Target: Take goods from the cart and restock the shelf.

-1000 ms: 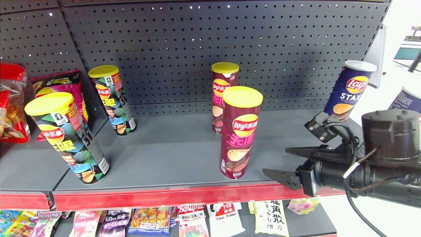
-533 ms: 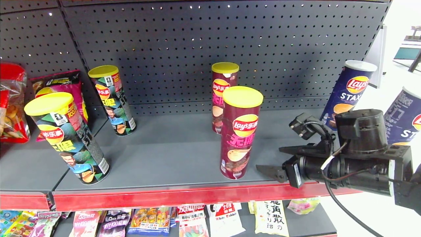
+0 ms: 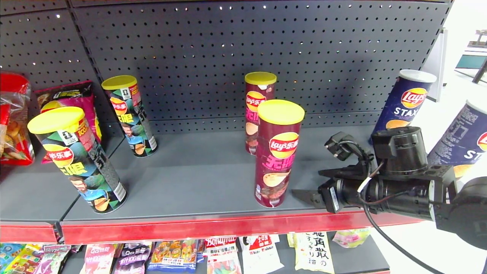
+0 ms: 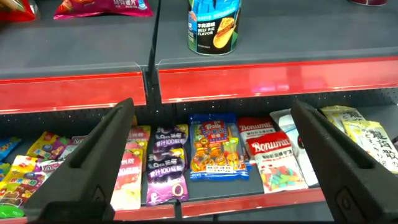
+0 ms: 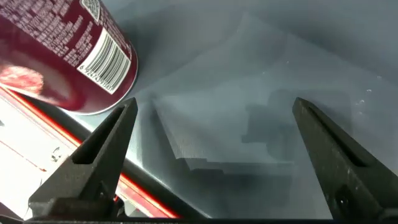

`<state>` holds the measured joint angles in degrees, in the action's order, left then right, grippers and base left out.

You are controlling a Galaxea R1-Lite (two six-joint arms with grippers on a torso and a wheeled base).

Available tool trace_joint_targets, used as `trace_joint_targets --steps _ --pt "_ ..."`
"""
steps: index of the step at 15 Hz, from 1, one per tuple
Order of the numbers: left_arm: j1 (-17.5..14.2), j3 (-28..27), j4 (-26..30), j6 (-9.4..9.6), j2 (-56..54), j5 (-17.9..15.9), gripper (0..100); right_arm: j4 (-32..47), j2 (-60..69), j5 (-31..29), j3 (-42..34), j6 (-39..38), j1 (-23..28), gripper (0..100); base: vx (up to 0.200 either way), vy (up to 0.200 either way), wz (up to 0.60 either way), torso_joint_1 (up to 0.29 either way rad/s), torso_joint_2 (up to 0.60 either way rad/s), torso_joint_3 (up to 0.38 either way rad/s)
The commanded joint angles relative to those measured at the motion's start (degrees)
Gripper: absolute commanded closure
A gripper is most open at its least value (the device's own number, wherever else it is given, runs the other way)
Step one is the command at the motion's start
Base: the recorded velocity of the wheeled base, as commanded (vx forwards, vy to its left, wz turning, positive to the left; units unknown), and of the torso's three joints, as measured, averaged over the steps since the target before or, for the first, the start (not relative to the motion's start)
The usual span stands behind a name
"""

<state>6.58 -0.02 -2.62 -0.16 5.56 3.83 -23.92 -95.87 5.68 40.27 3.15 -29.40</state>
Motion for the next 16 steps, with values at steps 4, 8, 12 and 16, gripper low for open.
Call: trace_joint_targets --steps 4,8,12,16 --pt "0.01 0.02 -0.02 -0.11 0.15 0.13 0 0.01 -0.99 0.03 0.96 0.02 -0.48 0 0.0 0.0 0.0 0.0 0.0 0.0" --pt "0.01 -0.06 -0.02 -0.19 0.15 0.13 0 0.01 -1.6 0.03 1.22 0.02 -1.71 0 0.0 0.0 0.0 0.0 0.0 0.0" --pt "0.01 0.02 -0.02 -0.19 0.15 0.13 0 0.01 -2.31 0.03 1.75 0.02 -1.97 0 0.0 0.0 0.0 0.0 0.0 0.0" --pt "0.01 0.02 -0.02 -0.19 0.15 0.65 0 0.01 -3.1 0.03 2.36 0.02 -1.97 0 0.0 0.0 0.0 0.0 0.0 0.0"
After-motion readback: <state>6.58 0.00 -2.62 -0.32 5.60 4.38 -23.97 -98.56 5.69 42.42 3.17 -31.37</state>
